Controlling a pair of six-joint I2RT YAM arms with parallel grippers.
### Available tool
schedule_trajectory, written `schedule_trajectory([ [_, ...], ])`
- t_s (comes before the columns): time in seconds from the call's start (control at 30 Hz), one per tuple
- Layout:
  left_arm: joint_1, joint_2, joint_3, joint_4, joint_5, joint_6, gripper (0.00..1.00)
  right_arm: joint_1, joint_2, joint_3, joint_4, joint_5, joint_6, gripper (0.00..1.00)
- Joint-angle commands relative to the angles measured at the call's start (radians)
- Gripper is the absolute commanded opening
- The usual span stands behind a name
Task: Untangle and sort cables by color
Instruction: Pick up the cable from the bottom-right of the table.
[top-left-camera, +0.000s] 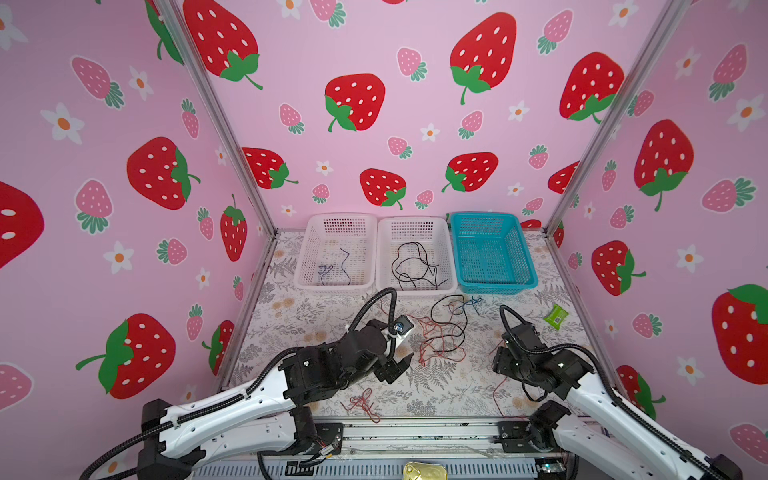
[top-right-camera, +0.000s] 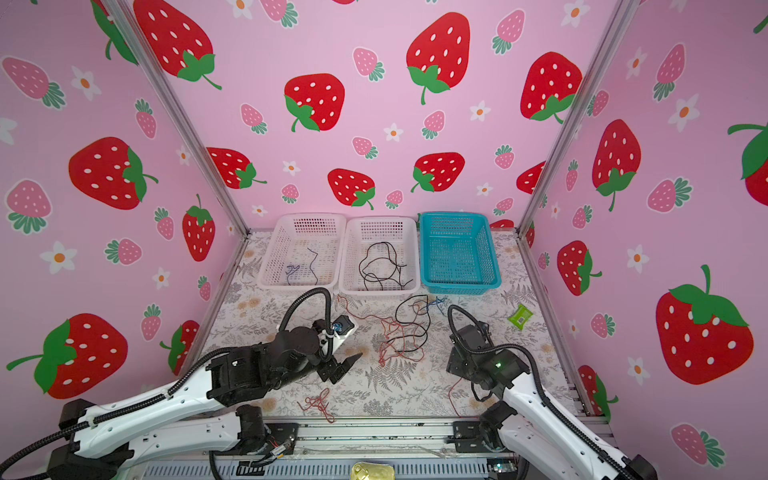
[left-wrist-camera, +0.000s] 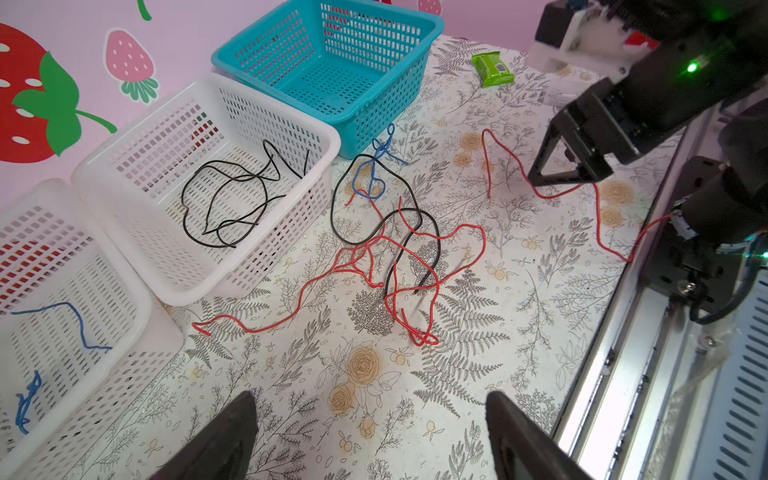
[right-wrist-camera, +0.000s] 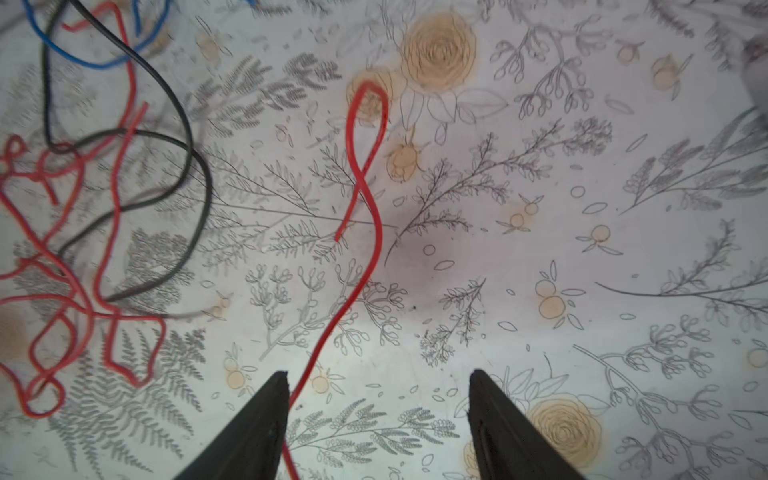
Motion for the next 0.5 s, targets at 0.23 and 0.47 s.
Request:
schedule_trajectory([
  [0.23, 0.005, -0.014, 0.002, -0.029, -0.048, 0.003, 0.87, -0.001, -0.004, -0.034, 0.12, -0.027, 0.02, 0.26],
  [0.47, 0.007, -0.034, 0.014, -0.082, -0.11, 0.014, 0.87, -0.001, 0.019, 0.089, 0.074, 0.031, -0.03, 0.0],
])
